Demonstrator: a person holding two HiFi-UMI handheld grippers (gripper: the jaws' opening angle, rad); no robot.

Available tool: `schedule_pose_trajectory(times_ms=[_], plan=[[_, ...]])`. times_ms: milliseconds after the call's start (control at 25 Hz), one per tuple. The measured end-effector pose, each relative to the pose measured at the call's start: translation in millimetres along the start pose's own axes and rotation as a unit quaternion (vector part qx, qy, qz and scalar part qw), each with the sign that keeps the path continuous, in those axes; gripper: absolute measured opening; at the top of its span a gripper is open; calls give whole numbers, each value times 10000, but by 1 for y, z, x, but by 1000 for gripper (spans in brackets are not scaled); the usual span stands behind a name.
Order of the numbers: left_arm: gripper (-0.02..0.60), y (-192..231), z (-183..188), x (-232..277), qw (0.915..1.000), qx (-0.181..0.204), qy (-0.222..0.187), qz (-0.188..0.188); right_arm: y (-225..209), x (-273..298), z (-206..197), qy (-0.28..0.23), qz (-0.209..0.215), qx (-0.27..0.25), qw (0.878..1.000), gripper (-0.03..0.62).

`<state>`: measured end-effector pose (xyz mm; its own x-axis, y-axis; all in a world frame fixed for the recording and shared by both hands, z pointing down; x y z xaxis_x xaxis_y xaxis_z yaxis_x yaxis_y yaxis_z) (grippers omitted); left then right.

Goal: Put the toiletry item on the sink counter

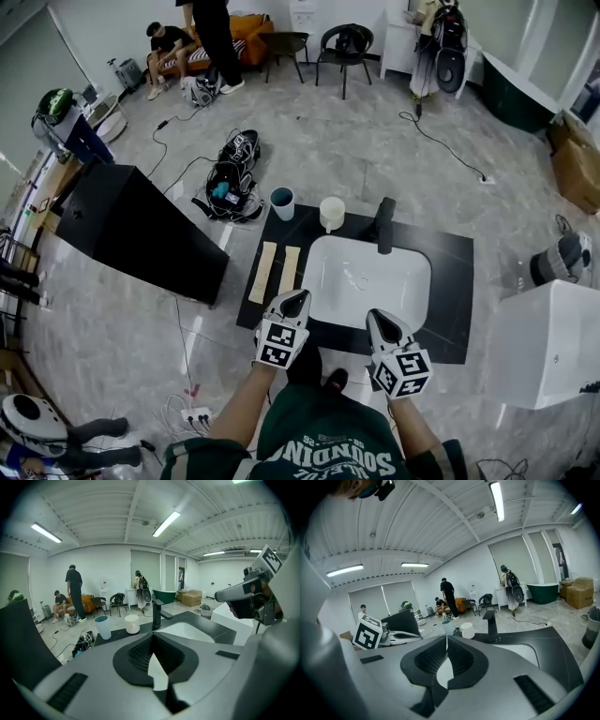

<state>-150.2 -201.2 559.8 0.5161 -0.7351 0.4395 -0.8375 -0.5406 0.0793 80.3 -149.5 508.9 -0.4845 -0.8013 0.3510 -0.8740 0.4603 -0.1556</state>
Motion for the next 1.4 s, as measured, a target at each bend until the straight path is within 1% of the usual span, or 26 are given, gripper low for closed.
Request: schedule_pose_trajectory(times_ms=[120, 240, 600, 1000, 1400], plan=[[9, -18, 0, -6, 9999, 85, -85, -88, 3, -12, -1, -41, 14, -57, 10000, 43], [11, -32, 1, -11, 9997, 89, -148, -158, 4, -22, -1, -84, 6, -139, 9999, 43], [11, -53, 9, -18, 9992, 94, -242, -307, 6, -40, -3, -137, -29, -202, 9997, 41], [10, -60, 9, -19, 9990, 137, -226, -361, 8, -48, -6, -135, -22, -236, 9996, 41], [11, -54, 6, -18, 9991, 76, -143, -403, 14, -43, -4, -126, 5, -249, 9996, 41]])
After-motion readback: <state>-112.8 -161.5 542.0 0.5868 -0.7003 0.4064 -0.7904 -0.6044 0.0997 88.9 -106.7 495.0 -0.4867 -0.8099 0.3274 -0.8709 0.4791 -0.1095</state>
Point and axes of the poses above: the fingertips, and each gripper's own axes: x forward along the fingers, y to its left, z out of its top, the point moved 9 cm from there along -x, backward along the fingers, and after that the axes turned 7 degrees about -x, right-handed, at the moved point
